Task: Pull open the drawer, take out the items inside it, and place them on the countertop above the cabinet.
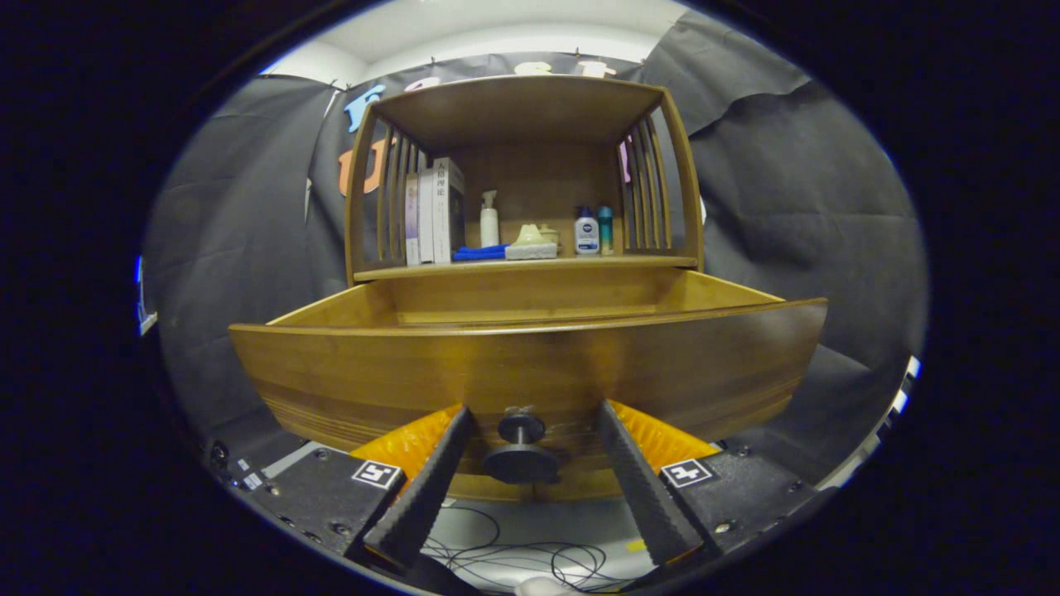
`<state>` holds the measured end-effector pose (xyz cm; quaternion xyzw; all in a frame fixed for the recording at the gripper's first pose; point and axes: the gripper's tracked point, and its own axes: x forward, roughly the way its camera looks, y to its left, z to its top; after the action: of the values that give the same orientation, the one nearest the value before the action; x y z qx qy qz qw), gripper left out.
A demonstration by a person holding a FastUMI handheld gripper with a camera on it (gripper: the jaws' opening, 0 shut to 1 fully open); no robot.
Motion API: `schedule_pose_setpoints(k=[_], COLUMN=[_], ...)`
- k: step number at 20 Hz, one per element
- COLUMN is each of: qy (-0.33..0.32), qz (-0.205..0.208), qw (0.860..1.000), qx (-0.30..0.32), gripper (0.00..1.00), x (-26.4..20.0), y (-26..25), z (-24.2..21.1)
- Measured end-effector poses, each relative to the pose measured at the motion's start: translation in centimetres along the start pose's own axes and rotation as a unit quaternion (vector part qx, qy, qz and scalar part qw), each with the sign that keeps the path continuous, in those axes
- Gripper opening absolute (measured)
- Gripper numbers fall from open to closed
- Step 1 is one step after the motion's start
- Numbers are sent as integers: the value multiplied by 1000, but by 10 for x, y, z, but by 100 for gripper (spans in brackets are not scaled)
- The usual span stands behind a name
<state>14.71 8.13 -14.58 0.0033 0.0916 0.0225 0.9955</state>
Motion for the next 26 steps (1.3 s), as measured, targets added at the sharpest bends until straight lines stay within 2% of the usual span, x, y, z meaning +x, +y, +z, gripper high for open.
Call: schedule_pose_setpoints(k=[13, 26], qy=[-3, -13], qz=[1, -14], qw=[1000, 1000], qx=[3, -7], gripper=[99, 99], x=[30, 133], y=[2, 12], z=[16, 48])
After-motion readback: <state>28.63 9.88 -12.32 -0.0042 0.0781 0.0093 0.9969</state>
